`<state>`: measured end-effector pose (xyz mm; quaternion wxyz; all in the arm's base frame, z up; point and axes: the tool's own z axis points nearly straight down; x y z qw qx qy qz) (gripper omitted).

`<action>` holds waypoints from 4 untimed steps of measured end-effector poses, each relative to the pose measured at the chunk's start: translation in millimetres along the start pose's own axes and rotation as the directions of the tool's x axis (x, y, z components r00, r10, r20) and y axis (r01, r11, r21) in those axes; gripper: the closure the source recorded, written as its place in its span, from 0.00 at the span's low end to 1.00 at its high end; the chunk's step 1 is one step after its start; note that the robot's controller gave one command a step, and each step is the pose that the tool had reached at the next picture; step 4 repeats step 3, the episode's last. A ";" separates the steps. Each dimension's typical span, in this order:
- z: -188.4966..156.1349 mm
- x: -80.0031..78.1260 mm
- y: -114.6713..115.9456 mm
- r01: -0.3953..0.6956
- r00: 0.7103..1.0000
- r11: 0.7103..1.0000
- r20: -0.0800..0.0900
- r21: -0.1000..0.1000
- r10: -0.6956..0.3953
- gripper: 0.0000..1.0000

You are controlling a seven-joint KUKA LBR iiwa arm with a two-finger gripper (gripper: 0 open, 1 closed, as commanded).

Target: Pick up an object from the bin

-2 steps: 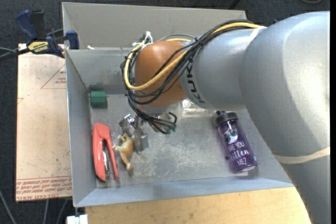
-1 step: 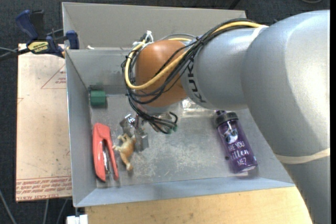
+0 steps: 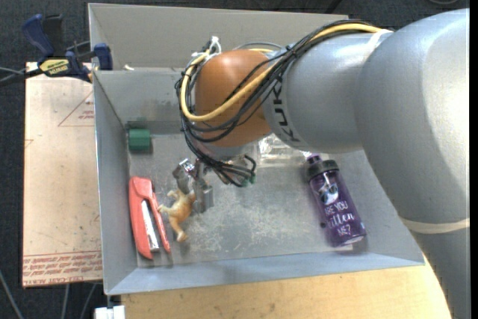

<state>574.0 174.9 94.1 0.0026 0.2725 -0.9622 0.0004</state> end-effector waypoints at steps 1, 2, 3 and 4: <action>-20.1 -2.0 0.7 0.000 1.000 1.000 0.007 0.000 0.000 1.00; -33.8 -2.6 0.7 0.000 1.000 1.000 0.010 0.001 0.000 1.00; -43.1 -2.5 0.8 -0.001 1.000 1.000 0.009 0.000 0.001 1.00; -43.1 -2.5 0.8 -0.001 1.000 1.000 0.009 0.000 0.001 1.00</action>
Offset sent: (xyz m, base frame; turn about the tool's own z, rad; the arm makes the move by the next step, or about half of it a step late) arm 0.0000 0.0000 0.0535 0.0000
